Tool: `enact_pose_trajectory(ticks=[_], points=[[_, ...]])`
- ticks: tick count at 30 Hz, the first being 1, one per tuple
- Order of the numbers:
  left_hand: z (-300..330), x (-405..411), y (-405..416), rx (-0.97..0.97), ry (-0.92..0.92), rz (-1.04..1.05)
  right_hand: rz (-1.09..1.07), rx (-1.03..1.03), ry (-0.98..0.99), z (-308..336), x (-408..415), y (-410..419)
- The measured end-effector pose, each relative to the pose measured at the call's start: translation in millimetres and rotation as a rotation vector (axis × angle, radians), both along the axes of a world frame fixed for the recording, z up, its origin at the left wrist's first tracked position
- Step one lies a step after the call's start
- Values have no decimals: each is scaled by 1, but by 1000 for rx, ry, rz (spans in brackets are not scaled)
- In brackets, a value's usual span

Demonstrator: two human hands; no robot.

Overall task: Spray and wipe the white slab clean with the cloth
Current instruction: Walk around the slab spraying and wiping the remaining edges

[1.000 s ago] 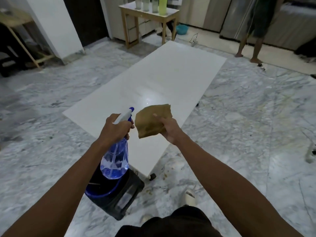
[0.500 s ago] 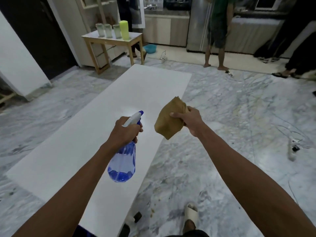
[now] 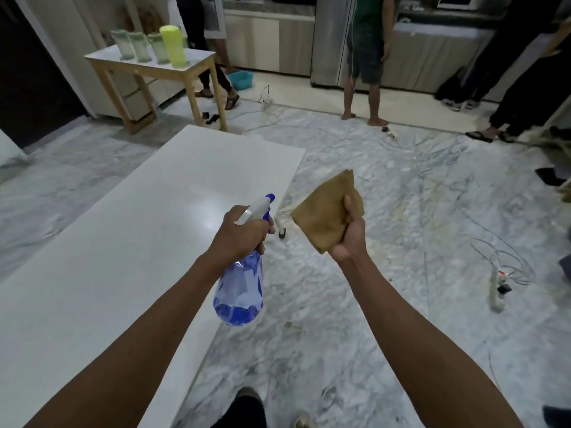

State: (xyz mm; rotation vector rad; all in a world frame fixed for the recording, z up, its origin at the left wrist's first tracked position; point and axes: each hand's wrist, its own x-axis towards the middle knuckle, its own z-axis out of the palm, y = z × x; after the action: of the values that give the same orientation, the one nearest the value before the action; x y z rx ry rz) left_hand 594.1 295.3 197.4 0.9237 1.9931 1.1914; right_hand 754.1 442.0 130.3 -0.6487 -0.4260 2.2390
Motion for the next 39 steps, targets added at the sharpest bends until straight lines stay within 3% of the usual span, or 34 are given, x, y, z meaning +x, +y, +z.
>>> enact_pose_trajectory(ticks=[9,13,19,33,39], points=[[-29,-50,169,-78,24,-114,29,-36,-230,-33,-59,150],[-44,-78,238,-146,29,-198,101,25,-462,-42,-83,214],[-66,-104,320,-267,-8,-224,130,-68,-460,-62,-113,293],[-96,-159,506,-420,-101,65,269,-170,-403,-109,-213,509],[-103,-177,544,-446,-44,75,202,-184,-575,-141,-232,552]])
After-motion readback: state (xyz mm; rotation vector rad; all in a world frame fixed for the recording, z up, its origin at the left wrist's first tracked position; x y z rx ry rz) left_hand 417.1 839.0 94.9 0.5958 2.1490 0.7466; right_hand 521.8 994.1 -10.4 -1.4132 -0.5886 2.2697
